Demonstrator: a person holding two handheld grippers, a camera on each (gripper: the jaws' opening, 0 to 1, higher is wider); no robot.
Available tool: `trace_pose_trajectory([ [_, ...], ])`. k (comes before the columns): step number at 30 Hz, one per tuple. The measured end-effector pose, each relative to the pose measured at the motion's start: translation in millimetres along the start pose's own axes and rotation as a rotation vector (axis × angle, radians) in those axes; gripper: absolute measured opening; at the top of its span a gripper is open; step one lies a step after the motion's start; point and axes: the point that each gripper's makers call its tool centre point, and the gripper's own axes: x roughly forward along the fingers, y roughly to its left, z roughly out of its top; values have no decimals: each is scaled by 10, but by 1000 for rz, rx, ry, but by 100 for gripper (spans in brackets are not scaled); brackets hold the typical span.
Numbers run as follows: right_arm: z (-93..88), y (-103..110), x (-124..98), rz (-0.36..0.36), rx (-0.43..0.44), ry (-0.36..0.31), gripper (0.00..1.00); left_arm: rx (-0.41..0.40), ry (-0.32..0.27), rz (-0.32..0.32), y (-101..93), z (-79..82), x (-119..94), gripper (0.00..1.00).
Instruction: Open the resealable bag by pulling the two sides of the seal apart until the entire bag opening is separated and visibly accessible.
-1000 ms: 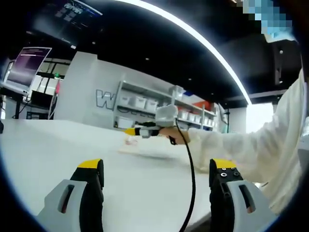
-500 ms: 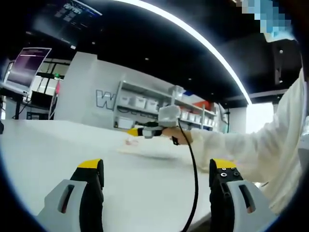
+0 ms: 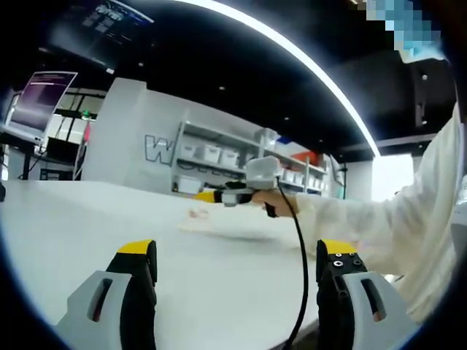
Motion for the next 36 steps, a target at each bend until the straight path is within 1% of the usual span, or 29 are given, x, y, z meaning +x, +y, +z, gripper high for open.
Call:
trace_pose_trajectory([
  [3,-2,-12,-49,2,11,1,99,-1,3,-1,-5,-9,3,90],
  [6,-6,-7,-99,4,1,0,99,-2,2,-4,-16,-11,5,89],
  [12,-20,48,-208,27,-2,3,99,-6,4,-3,-19,-22,1,89],
  [17,-9,87,-274,45,17,-2,99,-5,6,-10,-50,-31,8,89],
  [29,-6,64,-404,41,-1,-3,99,-1,10,-16,-77,-42,5,89],
  [36,17,29,-505,37,3,-13,98,1,3,-16,-70,-12,15,89],
])
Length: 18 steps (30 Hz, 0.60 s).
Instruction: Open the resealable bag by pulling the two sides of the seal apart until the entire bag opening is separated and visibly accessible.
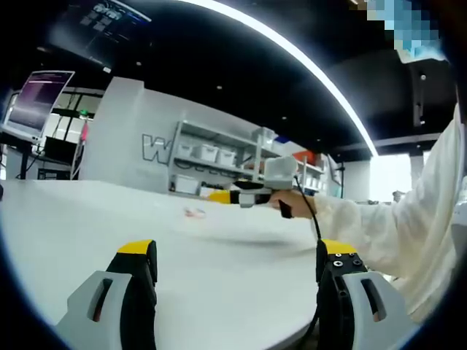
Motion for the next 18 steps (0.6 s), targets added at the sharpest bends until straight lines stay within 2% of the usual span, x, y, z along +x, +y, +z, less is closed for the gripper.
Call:
trace_pose_trajectory([
  [18,28,-47,-293,-14,25,-34,96,2,3,-12,-39,-10,31,89],
])
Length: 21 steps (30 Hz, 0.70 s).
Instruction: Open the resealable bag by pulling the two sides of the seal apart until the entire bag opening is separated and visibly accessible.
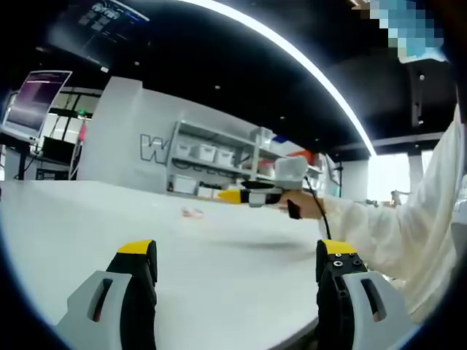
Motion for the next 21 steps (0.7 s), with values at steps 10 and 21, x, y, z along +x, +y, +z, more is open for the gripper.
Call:
trace_pose_trajectory([
  [10,-11,-5,-208,-13,4,-12,95,-2,4,-5,-18,-17,12,89],
  [21,18,28,-498,-43,27,-46,93,-5,2,-3,-13,-27,11,89],
])
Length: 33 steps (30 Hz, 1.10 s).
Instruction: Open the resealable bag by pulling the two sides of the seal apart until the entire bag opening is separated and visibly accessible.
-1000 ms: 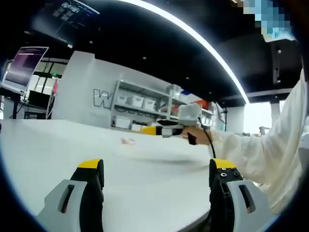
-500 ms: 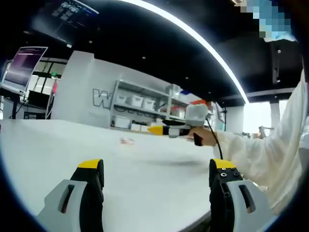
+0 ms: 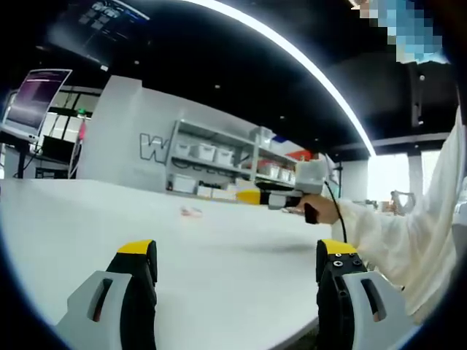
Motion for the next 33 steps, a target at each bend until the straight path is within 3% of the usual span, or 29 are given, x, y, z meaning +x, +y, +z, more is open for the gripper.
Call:
trace_pose_trajectory([
  [15,-96,-27,-286,-44,1,13,90,-7,-4,7,16,-16,4,89],
  [24,-211,-51,-559,-99,12,29,89,-9,-10,18,60,-14,-2,89],
  [33,-179,-108,-903,-168,16,16,85,-2,-30,31,128,40,27,89],
])
